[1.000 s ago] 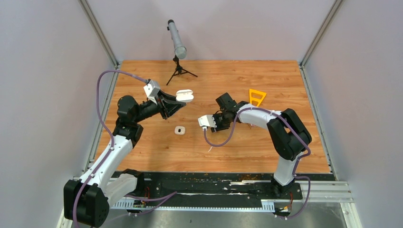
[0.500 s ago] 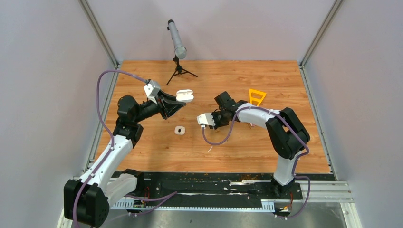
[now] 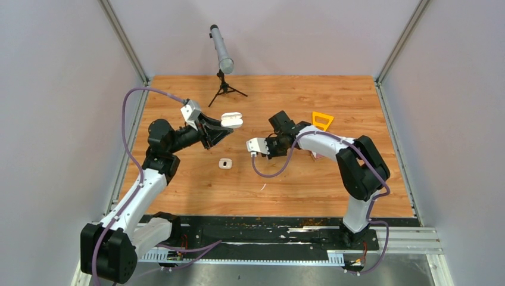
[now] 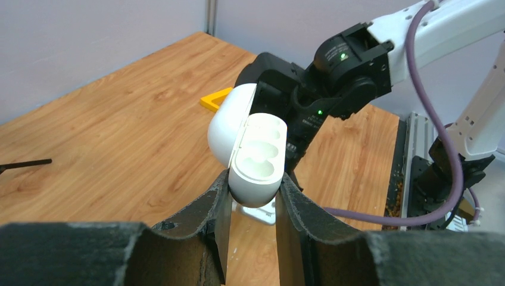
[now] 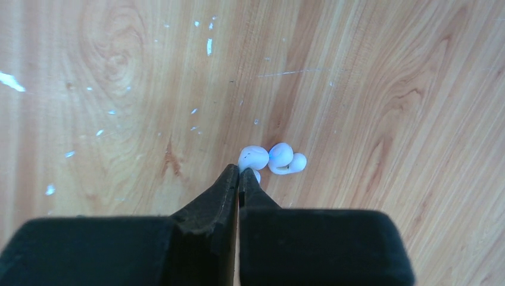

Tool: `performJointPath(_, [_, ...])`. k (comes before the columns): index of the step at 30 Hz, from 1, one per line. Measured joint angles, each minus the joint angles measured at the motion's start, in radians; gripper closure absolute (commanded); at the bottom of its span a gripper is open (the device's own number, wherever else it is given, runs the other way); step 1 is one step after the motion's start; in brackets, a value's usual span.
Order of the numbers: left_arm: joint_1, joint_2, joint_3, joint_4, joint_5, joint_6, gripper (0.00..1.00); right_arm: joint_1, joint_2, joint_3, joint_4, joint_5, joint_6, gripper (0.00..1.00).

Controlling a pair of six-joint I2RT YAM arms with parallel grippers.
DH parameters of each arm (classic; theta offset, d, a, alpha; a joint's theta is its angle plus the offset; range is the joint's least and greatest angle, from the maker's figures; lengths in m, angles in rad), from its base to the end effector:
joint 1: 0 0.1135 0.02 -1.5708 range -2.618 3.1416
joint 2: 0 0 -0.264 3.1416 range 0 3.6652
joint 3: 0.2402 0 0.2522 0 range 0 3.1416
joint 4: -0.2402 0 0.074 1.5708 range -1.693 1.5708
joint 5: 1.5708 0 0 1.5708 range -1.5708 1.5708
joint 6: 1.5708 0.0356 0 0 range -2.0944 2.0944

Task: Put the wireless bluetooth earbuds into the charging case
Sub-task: Pick up the earbud from the center of the board, then place the earbud in the charging case.

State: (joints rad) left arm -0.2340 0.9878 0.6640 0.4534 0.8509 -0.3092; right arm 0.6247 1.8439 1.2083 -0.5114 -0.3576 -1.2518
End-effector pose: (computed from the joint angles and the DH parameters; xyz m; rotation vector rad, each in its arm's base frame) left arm 0.2104 -0.0777 0.3254 0.6699 1.4274 -1.0397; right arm 0.2913 0.2254 0.1727 -2.1722 1.4661 0.2764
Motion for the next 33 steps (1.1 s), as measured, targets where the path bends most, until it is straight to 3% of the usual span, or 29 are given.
performJointPath(7, [0.000,0.031,0.000,0.003,0.003,0.002,1.00,-0.019,-0.121,0.105,-0.195,-0.105,0.097,1.00])
performJointPath(12, [0.000,0.039,-0.003,0.005,0.015,0.035,1.00,-0.034,-0.175,0.266,-0.354,-0.222,0.190,1.00])
performJointPath(18, [0.001,0.048,-0.007,0.003,0.058,0.127,1.00,-0.068,-0.179,0.408,-0.526,-0.344,0.288,1.00])
performJointPath(24, [0.001,0.120,-0.006,0.004,0.137,0.213,1.00,-0.105,-0.134,0.684,-0.750,-0.495,0.333,1.00])
performJointPath(33, [0.000,0.155,-0.005,0.000,0.222,0.252,1.00,-0.106,-0.131,0.726,-0.887,-0.599,0.361,0.98])
